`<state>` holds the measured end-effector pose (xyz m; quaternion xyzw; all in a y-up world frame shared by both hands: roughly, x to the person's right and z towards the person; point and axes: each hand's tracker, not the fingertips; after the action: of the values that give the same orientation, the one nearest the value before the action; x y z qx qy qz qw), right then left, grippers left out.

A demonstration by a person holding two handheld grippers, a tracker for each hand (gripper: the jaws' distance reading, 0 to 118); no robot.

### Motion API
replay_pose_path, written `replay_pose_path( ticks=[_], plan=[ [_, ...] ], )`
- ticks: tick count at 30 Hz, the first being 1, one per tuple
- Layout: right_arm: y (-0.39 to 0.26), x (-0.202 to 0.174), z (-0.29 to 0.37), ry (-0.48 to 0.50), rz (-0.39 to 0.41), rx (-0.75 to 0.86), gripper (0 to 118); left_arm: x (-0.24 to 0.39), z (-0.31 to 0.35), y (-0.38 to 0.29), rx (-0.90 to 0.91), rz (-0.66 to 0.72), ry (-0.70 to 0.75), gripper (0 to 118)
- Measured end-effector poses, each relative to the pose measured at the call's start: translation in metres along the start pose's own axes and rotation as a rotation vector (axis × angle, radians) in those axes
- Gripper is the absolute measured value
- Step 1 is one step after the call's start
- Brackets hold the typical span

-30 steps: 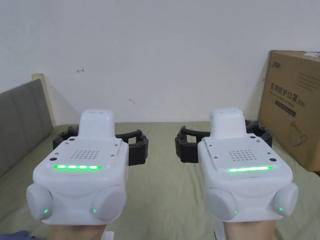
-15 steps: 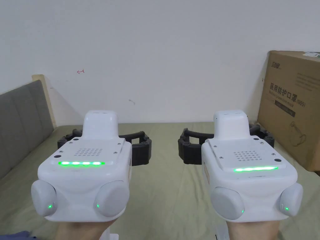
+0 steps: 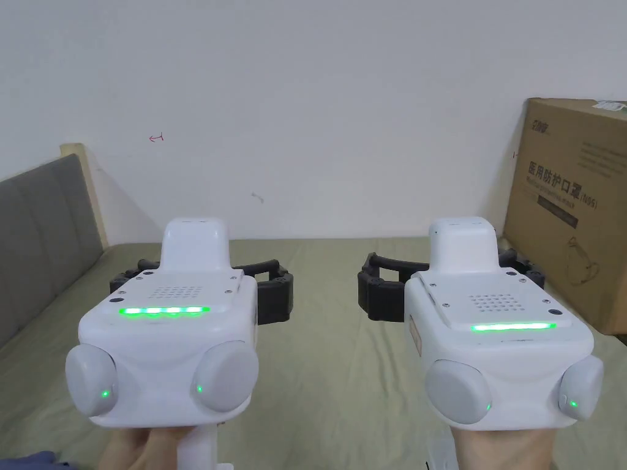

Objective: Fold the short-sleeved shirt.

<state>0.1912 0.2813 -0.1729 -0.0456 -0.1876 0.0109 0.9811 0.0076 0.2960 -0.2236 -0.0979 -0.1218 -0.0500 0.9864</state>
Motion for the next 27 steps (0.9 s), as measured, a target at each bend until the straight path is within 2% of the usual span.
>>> replay_pose_path(
  ticks=[7,11,16,21,27],
  plan=[
    [-0.005,0.002,-0.003,0.006,-0.010,-0.021,118,-0.001,0.003,-0.001,-0.008,-0.001,-0.022,112],
    [-0.007,0.004,-0.003,0.040,-0.022,-0.025,118,0.005,-0.001,0.001,-0.070,0.012,0.063,112],
    [-0.009,0.005,-0.003,0.027,-0.023,-0.031,118,0.000,-0.007,0.000,-0.122,0.057,0.016,112],
    [-0.012,0.007,-0.005,0.019,-0.029,-0.038,118,0.007,-0.007,-0.006,-0.095,-0.014,0.057,112],
    [-0.014,0.009,-0.008,0.025,-0.039,-0.049,118,0.008,-0.003,-0.010,-0.047,-0.007,0.034,112]
  ],
)
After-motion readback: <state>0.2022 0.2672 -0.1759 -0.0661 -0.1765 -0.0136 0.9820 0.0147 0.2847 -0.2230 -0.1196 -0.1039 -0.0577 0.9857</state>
